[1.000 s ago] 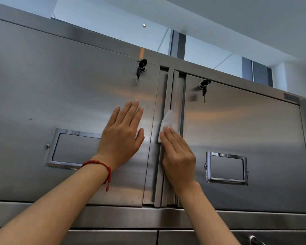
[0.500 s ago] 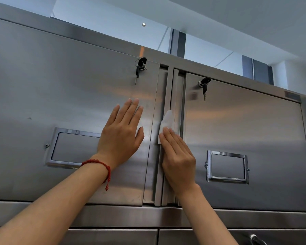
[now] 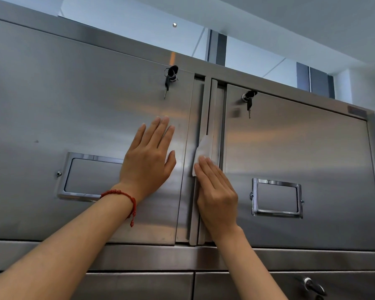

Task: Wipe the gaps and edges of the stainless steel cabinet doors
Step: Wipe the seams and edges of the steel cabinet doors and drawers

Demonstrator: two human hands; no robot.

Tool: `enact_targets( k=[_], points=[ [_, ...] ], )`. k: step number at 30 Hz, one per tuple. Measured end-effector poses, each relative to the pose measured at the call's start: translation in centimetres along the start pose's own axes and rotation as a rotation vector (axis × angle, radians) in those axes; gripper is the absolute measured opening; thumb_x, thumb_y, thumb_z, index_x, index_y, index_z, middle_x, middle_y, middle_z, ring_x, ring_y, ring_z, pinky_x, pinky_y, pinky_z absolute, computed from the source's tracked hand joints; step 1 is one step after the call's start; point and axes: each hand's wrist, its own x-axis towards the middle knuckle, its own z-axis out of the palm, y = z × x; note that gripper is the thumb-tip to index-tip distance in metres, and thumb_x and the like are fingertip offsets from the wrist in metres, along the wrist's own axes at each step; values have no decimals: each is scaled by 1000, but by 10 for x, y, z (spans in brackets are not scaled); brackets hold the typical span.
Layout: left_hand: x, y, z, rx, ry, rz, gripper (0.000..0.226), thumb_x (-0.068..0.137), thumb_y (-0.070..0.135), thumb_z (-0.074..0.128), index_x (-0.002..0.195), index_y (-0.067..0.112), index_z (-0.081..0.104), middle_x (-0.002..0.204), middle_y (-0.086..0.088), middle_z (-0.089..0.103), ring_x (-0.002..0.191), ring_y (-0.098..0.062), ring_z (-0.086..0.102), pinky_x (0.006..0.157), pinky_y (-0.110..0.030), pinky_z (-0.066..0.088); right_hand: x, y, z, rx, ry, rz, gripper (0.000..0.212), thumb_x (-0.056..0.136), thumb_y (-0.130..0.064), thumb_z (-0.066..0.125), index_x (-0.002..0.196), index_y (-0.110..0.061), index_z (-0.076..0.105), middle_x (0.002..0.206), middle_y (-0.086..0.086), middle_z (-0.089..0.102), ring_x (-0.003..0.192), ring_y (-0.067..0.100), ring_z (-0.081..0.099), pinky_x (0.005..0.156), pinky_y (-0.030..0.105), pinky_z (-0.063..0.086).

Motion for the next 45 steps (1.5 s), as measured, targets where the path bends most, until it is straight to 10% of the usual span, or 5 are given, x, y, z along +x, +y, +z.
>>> enact_targets(
  k=[19, 24, 45],
  points=[
    [-1, -1, 2, -22, 1, 2, 53, 92, 19, 54, 139, -1, 39, 147, -21, 34, 138, -34, 29, 114, -48, 22, -18, -11, -10, 10, -21, 24, 24, 86, -2, 55, 105, 4, 69, 113, 19, 65, 108, 30, 62, 91, 42, 53],
    [-1, 0, 0, -26, 7, -6, 51, 91, 20, 49, 137, -2, 42, 145, -21, 37, 137, -34, 32, 113, -48, 24, -6, -11, -9, 14, 7, 27, 37, 102, -10, 37, 103, 5, 71, 111, 19, 66, 106, 31, 64, 92, 42, 51],
    [0, -1, 2, -27, 4, -1, 54, 91, 24, 42, 138, -1, 40, 146, -21, 35, 138, -34, 30, 114, -48, 22, -34, -9, -17, 14, -46, -46, 24, 84, 0, 60, 106, 1, 69, 115, 17, 65, 112, 28, 60, 95, 40, 50]
  ],
)
